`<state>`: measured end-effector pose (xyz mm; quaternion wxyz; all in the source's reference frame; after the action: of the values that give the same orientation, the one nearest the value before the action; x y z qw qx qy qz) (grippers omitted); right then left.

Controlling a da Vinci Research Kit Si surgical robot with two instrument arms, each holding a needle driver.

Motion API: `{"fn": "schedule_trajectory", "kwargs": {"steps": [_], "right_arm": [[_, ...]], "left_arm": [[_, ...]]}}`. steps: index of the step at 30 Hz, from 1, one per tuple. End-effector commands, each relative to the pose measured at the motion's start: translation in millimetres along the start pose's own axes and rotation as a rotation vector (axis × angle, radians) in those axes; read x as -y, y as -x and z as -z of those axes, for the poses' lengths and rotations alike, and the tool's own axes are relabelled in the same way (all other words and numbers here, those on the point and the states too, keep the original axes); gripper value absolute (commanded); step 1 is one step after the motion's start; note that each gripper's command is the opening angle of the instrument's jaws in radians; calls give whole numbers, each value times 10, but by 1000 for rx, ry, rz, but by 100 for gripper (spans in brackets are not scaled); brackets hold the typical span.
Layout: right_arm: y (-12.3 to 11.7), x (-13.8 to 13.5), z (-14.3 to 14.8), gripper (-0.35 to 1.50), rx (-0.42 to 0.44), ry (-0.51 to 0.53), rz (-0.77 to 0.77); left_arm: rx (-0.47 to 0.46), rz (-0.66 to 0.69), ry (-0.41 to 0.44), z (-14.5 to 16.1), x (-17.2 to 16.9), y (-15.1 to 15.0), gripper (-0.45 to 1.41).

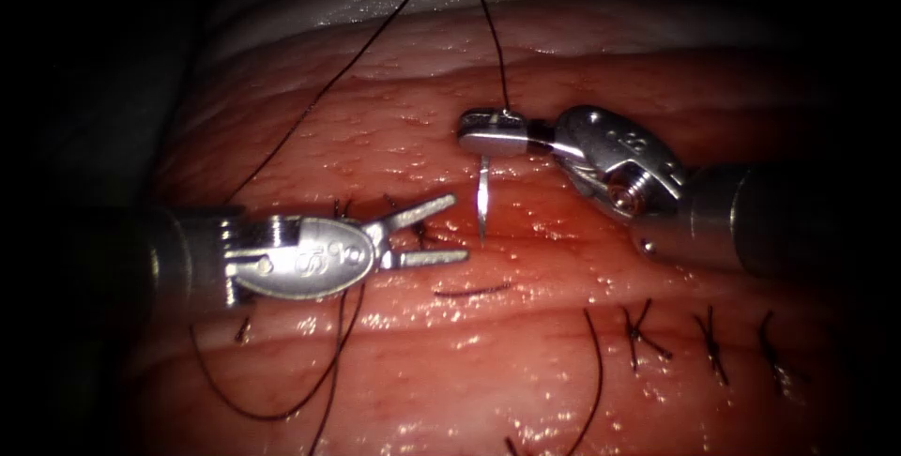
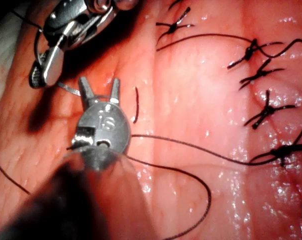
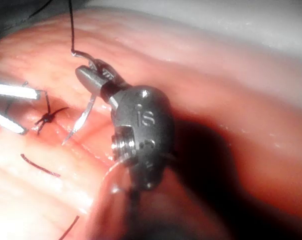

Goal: Wound Closure
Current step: With the right needle driver, insert the needle through the skin above the wound.

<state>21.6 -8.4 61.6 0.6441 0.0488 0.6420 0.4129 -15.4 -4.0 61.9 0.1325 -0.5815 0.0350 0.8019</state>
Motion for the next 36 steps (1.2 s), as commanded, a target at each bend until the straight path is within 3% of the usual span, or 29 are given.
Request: {"fn": "schedule_trajectory", "kwargs": {"steps": [1,12,21,27,36], "right_arm": [[7,-5,-8,-35,-7,3,20],[10,-12,-16,-35,-22,19,176],[15,-7,-23,-35,-37,0,269],[15,-8,-25,-35,-41,7,328],[18,-11,-28,-35,-39,9,355]], "left_arm": [[0,-1,0,-7,-3,3,5],[91,1,56,-25,-25,15,4],[301,18,29,-42,-29,63,7],[347,35,37,-40,-33,76,11],[367,42,59,-38,-54,63,11]]}}
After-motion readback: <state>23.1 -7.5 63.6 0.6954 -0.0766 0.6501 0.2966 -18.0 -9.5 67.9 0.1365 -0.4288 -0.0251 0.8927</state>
